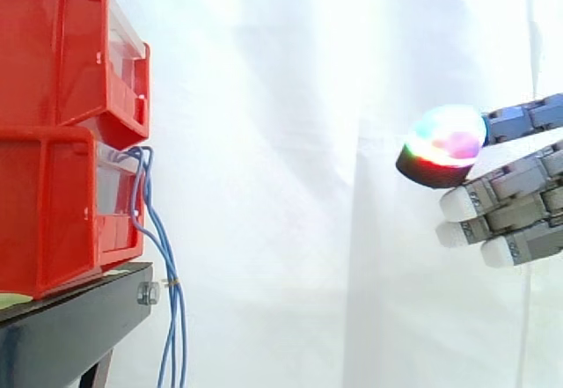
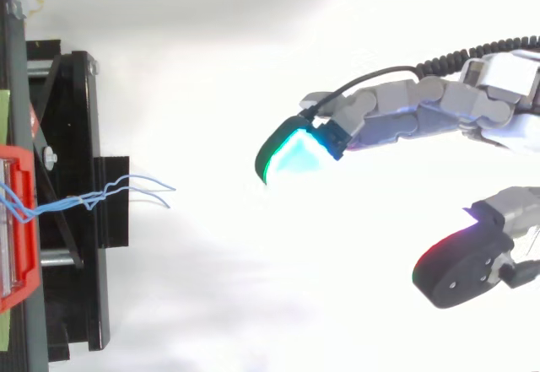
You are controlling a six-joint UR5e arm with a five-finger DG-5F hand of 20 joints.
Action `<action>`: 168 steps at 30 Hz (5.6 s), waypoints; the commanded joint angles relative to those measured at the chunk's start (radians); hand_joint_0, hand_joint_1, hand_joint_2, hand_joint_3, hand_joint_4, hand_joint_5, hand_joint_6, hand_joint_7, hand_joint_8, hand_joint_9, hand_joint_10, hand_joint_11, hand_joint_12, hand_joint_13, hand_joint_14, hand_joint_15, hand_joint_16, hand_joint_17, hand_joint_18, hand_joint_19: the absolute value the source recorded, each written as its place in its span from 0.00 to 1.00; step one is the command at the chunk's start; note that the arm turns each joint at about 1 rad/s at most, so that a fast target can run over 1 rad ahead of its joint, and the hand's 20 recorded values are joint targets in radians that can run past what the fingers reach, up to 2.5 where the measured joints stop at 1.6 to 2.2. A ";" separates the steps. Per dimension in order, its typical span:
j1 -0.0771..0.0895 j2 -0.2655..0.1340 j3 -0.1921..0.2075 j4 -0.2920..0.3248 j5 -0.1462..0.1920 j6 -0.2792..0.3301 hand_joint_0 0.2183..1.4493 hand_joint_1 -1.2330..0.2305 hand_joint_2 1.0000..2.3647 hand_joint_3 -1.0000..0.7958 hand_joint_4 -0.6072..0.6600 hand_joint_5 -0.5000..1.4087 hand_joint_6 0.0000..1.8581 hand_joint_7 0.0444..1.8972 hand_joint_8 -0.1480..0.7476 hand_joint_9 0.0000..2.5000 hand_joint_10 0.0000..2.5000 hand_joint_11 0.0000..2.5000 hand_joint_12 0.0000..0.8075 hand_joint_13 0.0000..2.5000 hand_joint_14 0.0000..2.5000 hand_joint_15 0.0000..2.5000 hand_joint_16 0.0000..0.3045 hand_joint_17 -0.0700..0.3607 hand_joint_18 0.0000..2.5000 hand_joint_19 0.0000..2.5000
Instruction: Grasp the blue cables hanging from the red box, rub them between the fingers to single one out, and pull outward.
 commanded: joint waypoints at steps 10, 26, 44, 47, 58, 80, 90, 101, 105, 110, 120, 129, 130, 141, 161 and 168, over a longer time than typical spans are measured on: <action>-0.003 -0.023 0.000 0.074 0.028 -0.039 0.22 0.42 0.00 0.29 0.68 0.15 0.27 0.34 0.51 0.19 0.00 0.01 0.35 0.14 0.00 0.02 0.10 0.32 0.09 0.00; 0.009 -0.049 0.002 0.111 0.105 -0.082 0.23 0.42 0.00 0.29 0.69 0.15 0.27 0.34 0.52 0.21 0.00 0.02 0.35 0.15 0.00 0.02 0.10 0.32 0.09 0.00; -0.022 -0.293 0.264 0.046 0.097 -0.009 0.23 0.42 0.00 0.29 0.70 0.15 0.27 0.35 0.53 0.22 0.00 0.04 0.39 0.17 0.00 0.04 0.11 0.34 0.12 0.00; -0.036 -0.328 0.302 0.043 0.079 -0.011 0.23 0.42 0.00 0.29 0.70 0.15 0.27 0.35 0.53 0.22 0.00 0.05 0.41 0.19 0.00 0.06 0.12 0.35 0.13 0.00; -0.051 -0.403 0.327 0.132 0.079 -0.066 0.23 0.41 0.00 0.29 0.71 0.16 0.27 0.37 0.54 0.25 0.00 0.10 0.45 0.22 0.00 0.09 0.14 0.38 0.19 0.05; -0.042 -0.569 0.514 0.201 0.060 -0.111 0.23 0.41 0.00 0.29 0.72 0.17 0.27 0.38 0.54 0.27 0.00 0.12 0.47 0.19 0.00 0.08 0.15 0.40 0.12 0.01; -0.053 -0.626 0.511 0.303 -0.009 -0.089 0.23 0.41 0.00 0.29 0.73 0.18 0.27 0.39 0.55 0.28 0.00 0.12 0.47 0.20 0.00 0.09 0.15 0.40 0.13 0.02; -0.053 -0.624 0.506 0.324 -0.021 -0.083 0.24 0.41 0.00 0.30 0.75 0.19 0.27 0.44 0.56 0.30 0.00 0.15 0.46 0.21 0.00 0.09 0.14 0.39 0.14 0.03; -0.056 -0.624 0.515 0.324 -0.030 -0.083 0.24 0.42 0.00 0.30 0.75 0.19 0.27 0.46 0.56 0.31 0.00 0.15 0.46 0.22 0.00 0.10 0.14 0.39 0.15 0.03; -0.059 -0.621 0.514 0.324 -0.035 -0.083 0.25 0.42 0.00 0.30 0.75 0.20 0.27 0.50 0.56 0.32 0.00 0.16 0.46 0.22 0.00 0.10 0.14 0.38 0.15 0.04; -0.059 -0.621 0.528 0.324 -0.059 -0.089 0.26 0.41 0.00 0.33 0.74 0.20 0.27 0.55 0.56 0.34 0.01 0.19 0.46 0.24 0.00 0.12 0.13 0.37 0.17 0.05; -0.056 -0.613 0.526 0.319 -0.084 -0.111 0.28 0.41 0.01 0.35 0.71 0.21 0.27 0.59 0.56 0.36 0.01 0.21 0.45 0.26 0.00 0.13 0.13 0.37 0.19 0.06; -0.054 -0.613 0.526 0.319 -0.084 -0.112 0.28 0.41 0.01 0.35 0.72 0.21 0.27 0.59 0.55 0.36 0.01 0.21 0.45 0.26 0.00 0.13 0.13 0.37 0.19 0.06; -0.053 -0.593 0.526 0.309 -0.096 -0.118 0.29 0.40 0.01 0.36 0.70 0.22 0.27 0.64 0.56 0.36 0.01 0.21 0.45 0.27 0.01 0.14 0.13 0.36 0.19 0.06; -0.057 -0.573 0.523 0.260 -0.124 -0.135 0.29 0.38 0.01 0.36 0.67 0.21 0.31 0.60 0.56 0.36 0.01 0.22 0.45 0.28 0.01 0.14 0.13 0.36 0.20 0.07; -0.059 -0.552 0.515 0.226 -0.127 -0.135 0.28 0.38 0.01 0.36 0.67 0.21 0.31 0.59 0.56 0.36 0.01 0.22 0.45 0.28 0.01 0.14 0.13 0.36 0.20 0.07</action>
